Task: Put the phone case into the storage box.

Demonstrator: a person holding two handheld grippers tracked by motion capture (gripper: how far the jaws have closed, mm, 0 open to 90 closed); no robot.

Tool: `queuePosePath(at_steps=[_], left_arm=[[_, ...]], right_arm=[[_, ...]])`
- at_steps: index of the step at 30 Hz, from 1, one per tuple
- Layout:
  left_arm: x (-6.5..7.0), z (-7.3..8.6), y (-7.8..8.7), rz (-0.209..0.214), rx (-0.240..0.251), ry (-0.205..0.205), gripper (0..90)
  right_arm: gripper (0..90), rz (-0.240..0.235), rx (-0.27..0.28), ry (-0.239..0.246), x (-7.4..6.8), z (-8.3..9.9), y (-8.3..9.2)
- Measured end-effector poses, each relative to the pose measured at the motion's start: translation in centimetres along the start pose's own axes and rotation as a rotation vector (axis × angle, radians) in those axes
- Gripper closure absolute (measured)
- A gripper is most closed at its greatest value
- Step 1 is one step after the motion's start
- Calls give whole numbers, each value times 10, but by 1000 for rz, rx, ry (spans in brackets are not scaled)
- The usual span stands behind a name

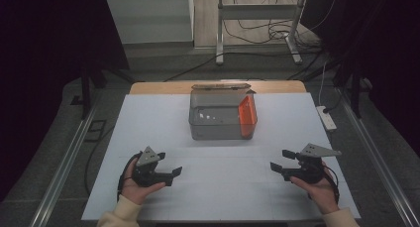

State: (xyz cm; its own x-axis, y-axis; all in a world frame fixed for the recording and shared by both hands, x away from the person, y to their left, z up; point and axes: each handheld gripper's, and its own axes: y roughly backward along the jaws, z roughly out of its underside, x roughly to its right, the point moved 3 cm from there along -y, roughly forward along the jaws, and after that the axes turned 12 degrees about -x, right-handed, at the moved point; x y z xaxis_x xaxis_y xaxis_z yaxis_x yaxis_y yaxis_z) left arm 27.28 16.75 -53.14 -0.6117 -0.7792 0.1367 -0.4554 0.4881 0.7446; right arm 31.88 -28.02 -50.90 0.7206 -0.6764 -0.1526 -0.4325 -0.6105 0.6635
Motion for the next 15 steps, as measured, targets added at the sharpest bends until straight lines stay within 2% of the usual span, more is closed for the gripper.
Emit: queuePosePath(at_steps=[6,15], left_arm=[[-2,5,0,1,-5,7,155],[-2,5,-1,3,-4,2,154]], right_arm=[[245,-7,-2,-12,2,2,-2],[242,0,-20,2,2,4,-3]])
